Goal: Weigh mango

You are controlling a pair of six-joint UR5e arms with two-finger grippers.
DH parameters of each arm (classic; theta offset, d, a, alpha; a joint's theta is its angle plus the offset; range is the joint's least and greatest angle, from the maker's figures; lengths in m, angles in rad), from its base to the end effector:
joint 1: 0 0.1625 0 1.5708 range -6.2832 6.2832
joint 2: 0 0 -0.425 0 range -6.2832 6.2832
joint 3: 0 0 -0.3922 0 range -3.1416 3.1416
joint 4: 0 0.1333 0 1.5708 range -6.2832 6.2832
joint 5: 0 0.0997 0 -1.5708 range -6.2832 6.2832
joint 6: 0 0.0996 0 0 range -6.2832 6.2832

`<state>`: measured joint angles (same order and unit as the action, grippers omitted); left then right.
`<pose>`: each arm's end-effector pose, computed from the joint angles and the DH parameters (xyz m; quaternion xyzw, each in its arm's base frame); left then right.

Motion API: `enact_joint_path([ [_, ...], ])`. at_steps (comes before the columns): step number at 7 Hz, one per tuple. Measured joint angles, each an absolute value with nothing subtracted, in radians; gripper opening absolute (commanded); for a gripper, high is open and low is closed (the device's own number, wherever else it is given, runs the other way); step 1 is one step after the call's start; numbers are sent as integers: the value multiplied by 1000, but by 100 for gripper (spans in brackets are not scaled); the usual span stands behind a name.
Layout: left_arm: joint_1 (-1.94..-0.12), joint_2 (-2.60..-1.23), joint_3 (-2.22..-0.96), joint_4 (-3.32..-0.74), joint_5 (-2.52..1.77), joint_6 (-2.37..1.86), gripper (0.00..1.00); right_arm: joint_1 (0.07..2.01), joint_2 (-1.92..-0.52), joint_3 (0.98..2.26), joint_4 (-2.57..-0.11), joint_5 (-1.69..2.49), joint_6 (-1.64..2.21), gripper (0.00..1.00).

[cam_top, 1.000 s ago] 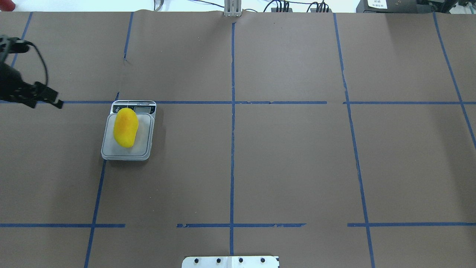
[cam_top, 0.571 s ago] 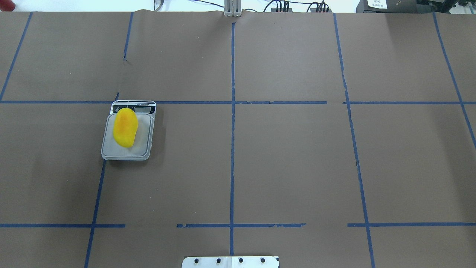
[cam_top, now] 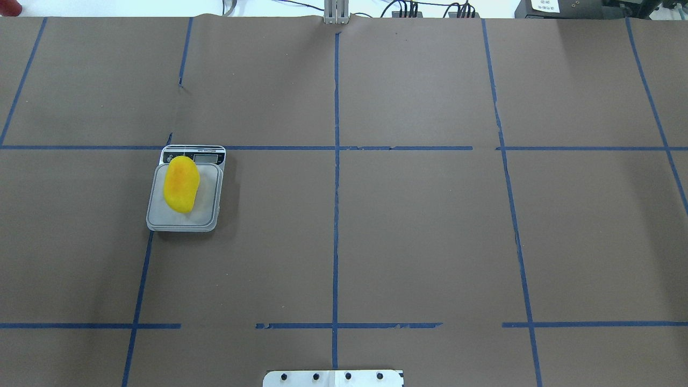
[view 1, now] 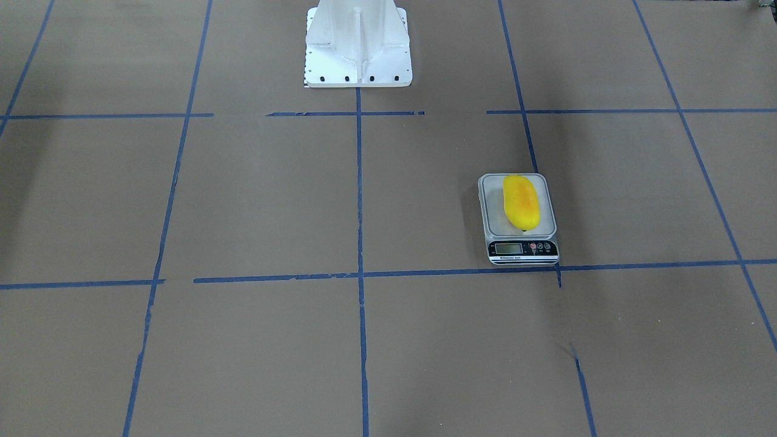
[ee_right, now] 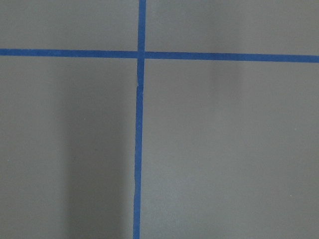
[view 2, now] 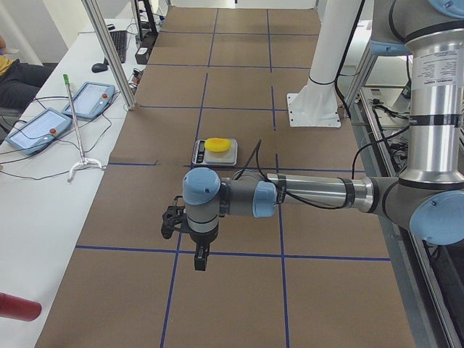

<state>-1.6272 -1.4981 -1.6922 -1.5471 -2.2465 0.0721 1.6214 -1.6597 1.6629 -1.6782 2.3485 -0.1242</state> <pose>-0.0970 -0.4577 0.6425 0.0331 0.3300 0.0116 0.9433 0.0859 -0.4425 0.6655 -0.0150 -0.3814 -0.0143 0.9242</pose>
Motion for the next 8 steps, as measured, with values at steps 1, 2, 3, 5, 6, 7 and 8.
enact_joint_path([
  [1,-1627,-1494,-1692,-1530,-2250,74,100,1621,-1660,1663,-1678,2349,-124,100],
  [2,-1628,-1493,-1692,-1520,-2252,76,100,1621,-1660,1663,-1678,2349,-124,100],
  [3,-1628,-1495,-1694,-1516,-2253,76,100,1621,-1660,1663,-1678,2349,-124,100],
  [5,-1628,-1510,-1694,-1510,-2252,73,100,1621,-1660,1663,-1678,2349,-124,100],
  [6,-1628,-1516,-1694,-1509,-2252,69,100,1621,-1660,1663,-1678,2349,-124,100],
  [7,-1629,-1517,-1695,-1509,-2251,67,100,1621,-1660,1663,-1678,2349,-124,100],
  [8,-1629,-1517,-1696,-1508,-2251,66,100,1621,-1660,1663,-1678,2349,-124,100],
])
